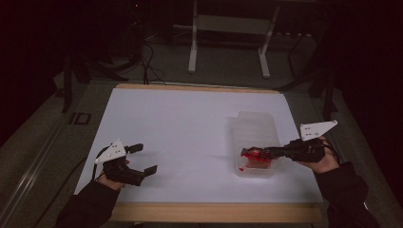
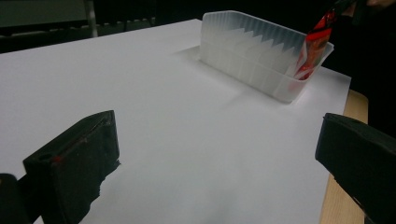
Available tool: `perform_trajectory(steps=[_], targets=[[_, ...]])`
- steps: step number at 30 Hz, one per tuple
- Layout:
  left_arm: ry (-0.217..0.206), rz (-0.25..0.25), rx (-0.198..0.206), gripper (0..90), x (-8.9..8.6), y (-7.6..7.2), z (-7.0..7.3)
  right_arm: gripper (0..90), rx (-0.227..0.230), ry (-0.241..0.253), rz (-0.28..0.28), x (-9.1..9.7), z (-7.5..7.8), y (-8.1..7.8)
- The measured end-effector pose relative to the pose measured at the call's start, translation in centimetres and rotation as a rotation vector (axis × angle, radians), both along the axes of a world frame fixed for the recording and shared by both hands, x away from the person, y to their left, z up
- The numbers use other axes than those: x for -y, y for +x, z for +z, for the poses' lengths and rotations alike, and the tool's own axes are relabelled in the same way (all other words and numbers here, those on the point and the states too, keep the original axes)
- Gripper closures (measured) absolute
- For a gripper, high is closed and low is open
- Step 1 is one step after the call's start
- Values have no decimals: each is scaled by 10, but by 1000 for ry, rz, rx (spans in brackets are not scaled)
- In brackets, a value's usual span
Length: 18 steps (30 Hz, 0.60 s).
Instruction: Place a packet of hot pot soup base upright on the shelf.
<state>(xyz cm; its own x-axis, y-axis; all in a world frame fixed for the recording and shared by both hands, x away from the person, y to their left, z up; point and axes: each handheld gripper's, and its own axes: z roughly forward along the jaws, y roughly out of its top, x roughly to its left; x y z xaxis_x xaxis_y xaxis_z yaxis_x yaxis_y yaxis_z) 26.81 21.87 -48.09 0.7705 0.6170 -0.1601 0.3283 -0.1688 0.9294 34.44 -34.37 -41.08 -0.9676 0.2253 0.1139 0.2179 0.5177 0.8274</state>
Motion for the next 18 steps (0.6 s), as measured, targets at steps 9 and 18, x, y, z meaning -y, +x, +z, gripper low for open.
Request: perform_trajectory(steps=[9,18], targets=[[-11,1,-2,0,-1,0,-1,893,-49,15,-20,5,-21,1],[-8,-5,-3,0,0,0,-1,692,5,44,-81,11,-3,-1]])
